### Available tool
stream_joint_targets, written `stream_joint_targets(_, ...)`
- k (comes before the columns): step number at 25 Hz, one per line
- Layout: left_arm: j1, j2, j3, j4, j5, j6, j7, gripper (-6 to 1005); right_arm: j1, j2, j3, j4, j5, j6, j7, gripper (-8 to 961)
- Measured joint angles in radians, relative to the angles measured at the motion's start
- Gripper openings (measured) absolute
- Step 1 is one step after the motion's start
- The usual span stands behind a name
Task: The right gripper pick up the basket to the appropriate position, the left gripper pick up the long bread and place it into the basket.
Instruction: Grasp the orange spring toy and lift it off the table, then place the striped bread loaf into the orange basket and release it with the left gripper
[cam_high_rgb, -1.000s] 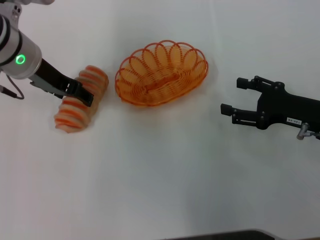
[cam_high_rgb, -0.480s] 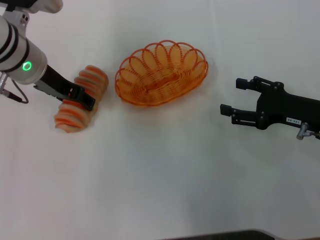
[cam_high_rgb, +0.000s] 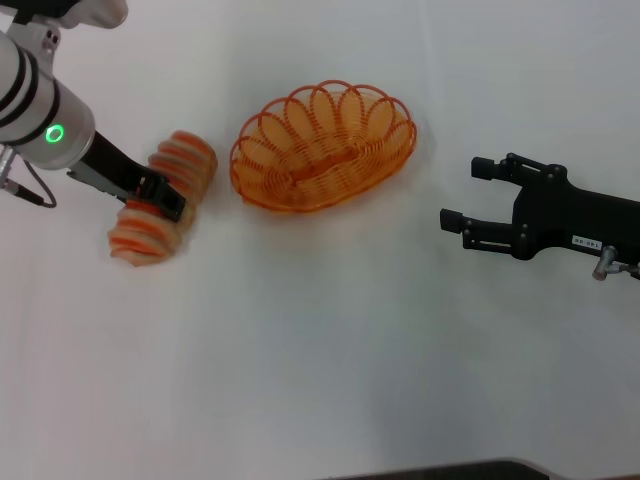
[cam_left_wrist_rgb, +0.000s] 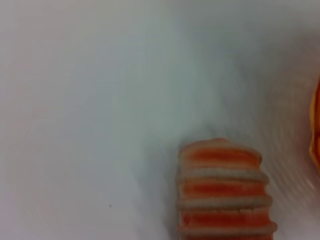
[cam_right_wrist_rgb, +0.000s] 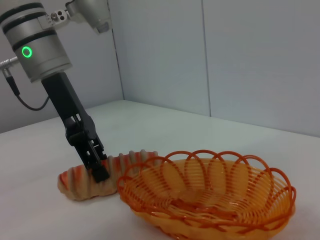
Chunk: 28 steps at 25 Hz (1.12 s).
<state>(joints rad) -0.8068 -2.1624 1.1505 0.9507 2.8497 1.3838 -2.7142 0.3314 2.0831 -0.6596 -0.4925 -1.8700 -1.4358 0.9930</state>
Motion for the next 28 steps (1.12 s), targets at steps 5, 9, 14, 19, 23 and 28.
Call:
stream_joint_targets(5, 0.005, 0.001, 0.0, 0.025, 0.003, 0.013, 0.007, 603, 0.0, 0.0, 0.0, 0.0, 0.0, 0.0, 0.001, 887)
stream_joint_targets(9, 0.011, 0.001, 0.0, 0.047, 0.004, 0.025, 0.01, 570, 0.0, 0.0, 0.0, 0.0, 0.0, 0.0, 0.002, 886)
stream_joint_targets(14, 0.028, 0.004, 0.001, 0.092, 0.006, 0.034, 0.014, 545, -0.001, 0.0, 0.0, 0.0, -0.004, 0.001, 0.004, 884)
stream_joint_targets(19, 0.04, 0.009, -0.006, 0.131, 0.006, 0.04, 0.042, 511, 0.0, 0.0, 0.0, 0.0, -0.006, 0.002, 0.004, 884)
stream_joint_targets(23, 0.043, 0.008, -0.009, 0.166, 0.006, 0.059, 0.072, 476, 0.0, 0.0, 0.0, 0.0, -0.008, 0.002, 0.004, 885)
stream_joint_targets(28, 0.04, 0.004, -0.018, 0.248, -0.014, 0.092, 0.154, 429, 0.0, 0.0, 0.0, 0.0, -0.009, 0.002, 0.003, 885)
